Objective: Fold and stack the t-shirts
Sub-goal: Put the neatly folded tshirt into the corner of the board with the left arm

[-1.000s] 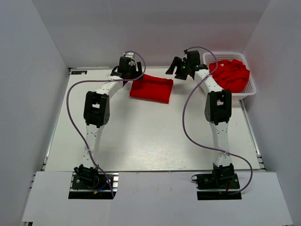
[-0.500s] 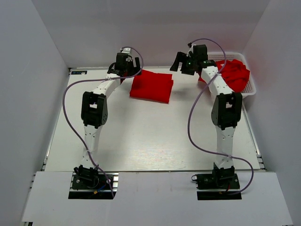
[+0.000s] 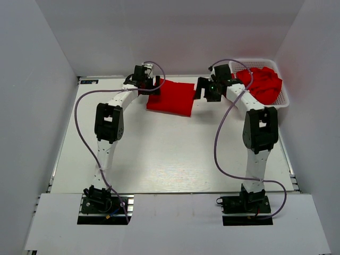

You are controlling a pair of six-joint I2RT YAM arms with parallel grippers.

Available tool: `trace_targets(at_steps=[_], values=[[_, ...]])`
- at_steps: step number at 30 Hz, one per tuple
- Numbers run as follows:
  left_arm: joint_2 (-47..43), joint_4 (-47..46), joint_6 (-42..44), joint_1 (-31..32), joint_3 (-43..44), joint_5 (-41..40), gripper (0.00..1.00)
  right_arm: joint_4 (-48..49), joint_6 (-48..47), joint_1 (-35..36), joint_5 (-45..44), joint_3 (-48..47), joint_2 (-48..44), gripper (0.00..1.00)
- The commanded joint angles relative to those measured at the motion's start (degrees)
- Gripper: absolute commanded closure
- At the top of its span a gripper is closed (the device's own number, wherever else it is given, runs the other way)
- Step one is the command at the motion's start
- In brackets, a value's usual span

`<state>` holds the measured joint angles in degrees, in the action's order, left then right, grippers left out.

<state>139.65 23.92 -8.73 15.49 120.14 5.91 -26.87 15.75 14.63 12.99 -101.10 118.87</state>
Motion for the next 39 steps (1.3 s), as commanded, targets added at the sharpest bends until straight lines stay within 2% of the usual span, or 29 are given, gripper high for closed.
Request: trace_targets(at_steps=[1, 3, 6, 7, 9, 10, 13, 14, 16, 20, 23, 26, 29, 39], values=[[2.8, 2.1, 1.3, -0.1, 3.3, 0.5, 0.04, 3.3, -1.4, -0.1, -1.0, 3.5, -8.0, 0.10], [4.2, 2.6, 0.7, -0.1, 4.7, 0.0, 0.09, 5.7, -0.9, -0.1, -1.7, 6.9, -10.4, 0.10], [5.8, 2.6, -0.4, -0.1, 5.3, 0.6, 0.23, 8.0, -0.5, -0.3, -2.5, 9.7, -13.7, 0.10], [5.8, 2.6, -0.4, -0.1, 5.3, 0.6, 0.31, 8.0, -0.5, -0.1, -2.7, 11.0, -15.1, 0.10], [5.8, 2.6, -0.4, -0.1, 4.4, -0.1, 0.38, 8.9, -0.5, -0.4, -3.2, 11.7, -16.1, 0.10], [5.8, 2.6, -0.4, -0.1, 3.2, -1.2, 0.49, 9.6, 0.0, -0.4, -3.5, 13.0, -17.2, 0.10], [5.2, 2.6, 0.1, -0.1, 2.6, -1.9, 0.67, 9.9, 0.2, -0.5, -3.8, 14.0, -18.2, 0.10], [4.7, 2.6, 0.1, -0.1, 2.1, -1.9, 0.83, 9.6, 0.2, -0.5, -4.0, 14.1, -18.6, 0.10], [3.4, 3.2, 0.1, -0.1, 2.1, -2.5, 1.00, 9.2, 0.1, -0.6, -4.7, 14.5, -19.0, 0.10], [-2.7, 3.2, 0.1, -0.6, -2.4, -5.3, 1.00, 8.3, -0.5, -0.6, -6.7, 15.4, -20.6, 0.10], [-7.4, 5.0, 1.4, -2.2, -4.5, -12.7, 1.00, 8.7, -0.4, -0.5, -8.3, 17.2, -22.2, 0.10], [-9.7, 5.5, 3.0, -5.0, -6.4, -16.0, 1.00, 9.0, -0.4, -0.5, -9.2, 18.2, -23.4, 0.10], [-11.0, 6.0, 4.4, -7.7, -7.5, -19.3, 1.00, 9.0, -0.5, -0.6, -9.9, 18.9, -24.3, 0.10], [-10.5, 5.2, 8.6, -18.1, -5.2, -21.0, 1.00, 9.4, -0.7, -0.6, -11.0, 17.9, -24.9, 0.10]])
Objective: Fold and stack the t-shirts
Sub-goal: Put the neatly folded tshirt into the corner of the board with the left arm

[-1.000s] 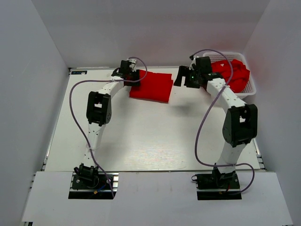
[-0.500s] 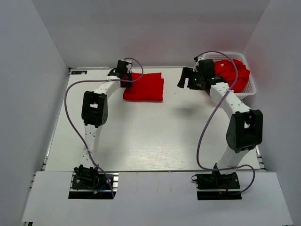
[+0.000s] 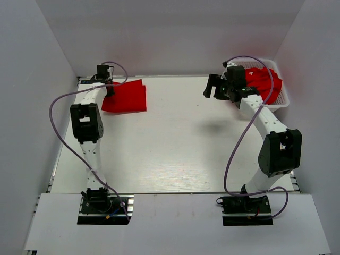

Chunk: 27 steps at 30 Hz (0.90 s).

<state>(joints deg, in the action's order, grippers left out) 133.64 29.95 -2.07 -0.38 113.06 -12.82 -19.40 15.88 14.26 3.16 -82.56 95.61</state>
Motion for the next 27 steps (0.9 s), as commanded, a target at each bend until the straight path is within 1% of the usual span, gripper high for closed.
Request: trace_targets(at_steps=[1, 7, 10, 11, 12, 15, 18, 22, 25, 26, 27], values=[[-4.4, -1.4, 2.6, -3.0, 1.9, -2.3, 1.00, 1.9, -0.9, -0.2, -1.1, -0.8, -1.5, 0.10], [0.5, -2.6, 8.0, -6.9, 9.7, -2.8, 1.00, 0.4, -1.0, -0.3, -2.8, -3.2, -0.3, 0.10], [3.2, -2.6, 10.4, -7.8, 13.7, -2.8, 1.00, -0.6, -1.0, -0.2, -2.9, -3.8, 0.2, 0.10], [3.2, -2.6, 10.4, -8.6, 14.3, -2.8, 1.00, -0.7, -1.0, -0.4, -4.7, -4.1, 0.2, 0.10], [4.0, -3.2, 10.9, -9.4, 14.8, -1.3, 1.00, -1.3, -1.2, -0.3, -5.2, -4.4, 0.3, 0.10], [4.5, -5.0, 12.0, -10.6, 14.8, 0.2, 1.00, -1.6, -1.1, -0.3, -6.1, -5.0, 0.5, 0.10], [5.1, -5.6, 12.5, -11.1, 15.3, -0.9, 1.00, -2.6, -1.4, -0.2, -6.8, -5.9, 1.0, 0.10], [5.8, -6.4, 12.5, -12.7, 16.1, -0.9, 1.00, -2.8, -1.3, -0.1, -6.9, -5.9, 0.6, 0.10], [6.3, -6.9, 12.5, -12.7, 16.8, -0.4, 1.00, -3.0, -1.1, -0.3, -6.9, -6.3, 1.1, 0.10], [6.3, -6.9, 12.5, -12.7, 16.8, 0.2, 0.92, -3.3, -1.0, -0.1, -6.7, -6.4, 1.2, 0.10], [6.3, -6.9, 12.5, -12.7, 17.3, 1.2, 0.77, -3.3, -1.2, -0.3, -6.5, -6.8, 1.3, 0.10]])
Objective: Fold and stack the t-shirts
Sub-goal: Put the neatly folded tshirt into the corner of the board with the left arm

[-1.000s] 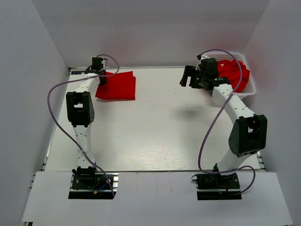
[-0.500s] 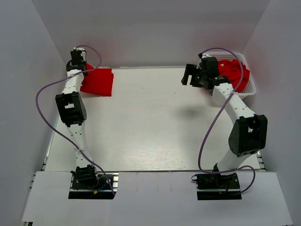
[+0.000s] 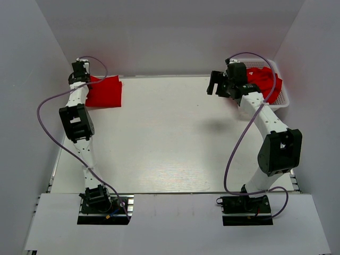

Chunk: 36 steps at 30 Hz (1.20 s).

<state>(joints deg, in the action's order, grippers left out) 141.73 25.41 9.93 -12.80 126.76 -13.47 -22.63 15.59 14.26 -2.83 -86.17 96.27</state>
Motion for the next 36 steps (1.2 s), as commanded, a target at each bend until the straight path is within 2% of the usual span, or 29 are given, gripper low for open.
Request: trace_targets(at_steps=[1, 2, 4, 10, 13, 15, 16, 19, 24, 25, 27, 28, 30, 36], values=[[-1.8, -2.4, 1.0, -0.3, 3.6, 1.9, 0.24, -0.7, -0.9, -0.1, -0.3, -3.3, 1.0, 0.10], [-2.4, -2.4, 1.1, -0.3, 3.6, 1.9, 0.07, -0.7, -0.7, -0.1, -0.1, -3.4, 0.9, 0.10], [-3.1, -2.4, 1.1, -0.3, 3.6, 1.9, 0.00, -0.7, -1.0, -0.3, 0.5, -3.4, 0.9, 0.10], [-8.6, 1.4, -0.1, 0.8, 6.1, 3.8, 0.00, -0.7, -0.7, 0.1, 0.6, -2.7, 0.1, 0.10], [-11.6, 5.9, -4.4, 1.4, 8.8, 8.8, 0.00, -0.8, 0.2, -0.1, 0.8, -2.5, -0.6, 0.10], [-14.0, 9.9, -8.6, 2.0, 7.2, 14.9, 0.00, -1.2, 0.9, -0.3, 0.0, -1.7, -1.2, 0.10], [-15.4, 10.6, -9.3, 3.8, 3.7, 19.6, 0.00, -1.2, 1.9, -0.2, -0.6, -0.8, -1.5, 0.10], [-20.5, 11.8, -13.9, 7.9, -4.0, 20.2, 0.00, -0.6, 3.7, -0.4, -0.4, 1.8, -2.8, 0.10], [-26.7, 13.0, -19.8, 23.8, -16.1, 14.4, 0.00, 0.0, 5.8, -0.3, 1.9, 7.9, -5.5, 0.10], [-30.9, 12.3, -22.6, 25.4, -23.8, 15.8, 0.00, 0.0, 6.6, -0.5, 2.1, 8.6, -5.7, 0.10], [-36.8, 7.5, -25.3, 28.5, -32.9, 15.8, 0.00, 0.7, 7.2, -0.3, 2.2, 12.2, -8.5, 0.10], [-42.3, 6.8, -27.6, 29.4, -40.5, 13.7, 0.00, 1.7, 7.1, -0.1, 2.2, 13.3, -9.9, 0.10], [-46.2, 7.9, -29.3, 31.8, -46.9, 10.6, 0.00, 2.2, 7.4, -0.3, 2.3, 17.3, -12.2, 0.10], [-51.7, 9.4, -32.9, 36.0, -53.3, 6.3, 0.00, 6.0, 7.9, -0.3, 5.0, 25.0, -18.0, 0.10]])
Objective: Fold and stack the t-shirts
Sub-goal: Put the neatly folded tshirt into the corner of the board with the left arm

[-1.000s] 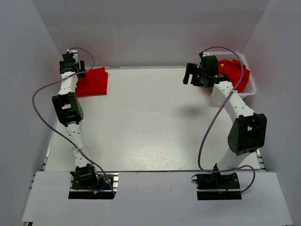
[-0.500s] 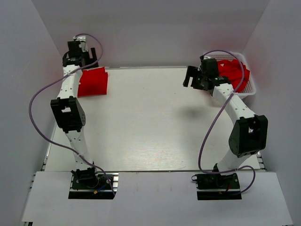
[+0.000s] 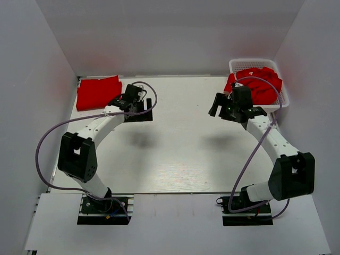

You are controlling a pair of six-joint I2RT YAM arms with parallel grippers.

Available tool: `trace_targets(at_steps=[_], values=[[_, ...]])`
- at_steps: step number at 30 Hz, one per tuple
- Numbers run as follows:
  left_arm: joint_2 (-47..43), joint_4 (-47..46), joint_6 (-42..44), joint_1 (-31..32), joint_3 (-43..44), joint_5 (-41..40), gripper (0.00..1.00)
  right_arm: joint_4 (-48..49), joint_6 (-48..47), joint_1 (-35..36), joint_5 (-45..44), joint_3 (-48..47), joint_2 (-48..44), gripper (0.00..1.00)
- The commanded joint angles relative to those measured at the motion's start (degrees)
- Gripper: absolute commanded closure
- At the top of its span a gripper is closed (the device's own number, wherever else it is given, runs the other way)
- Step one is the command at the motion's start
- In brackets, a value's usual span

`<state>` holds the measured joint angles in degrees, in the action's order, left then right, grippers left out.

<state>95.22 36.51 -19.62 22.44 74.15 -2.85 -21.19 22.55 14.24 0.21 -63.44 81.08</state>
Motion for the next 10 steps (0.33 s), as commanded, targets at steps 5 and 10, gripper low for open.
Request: trace_targets(at_steps=[5, 10], values=[[-5.2, -0.7, -3.3, 2.6, -0.1, -5.6, 0.00, 3.8, 1.0, -0.1, 1.3, 2.4, -3.6, 0.10], [-4.5, 0.0, -3.3, 3.8, 1.8, -7.3, 0.00, 5.4, 1.6, 0.0, 1.7, 3.7, -3.1, 0.10]])
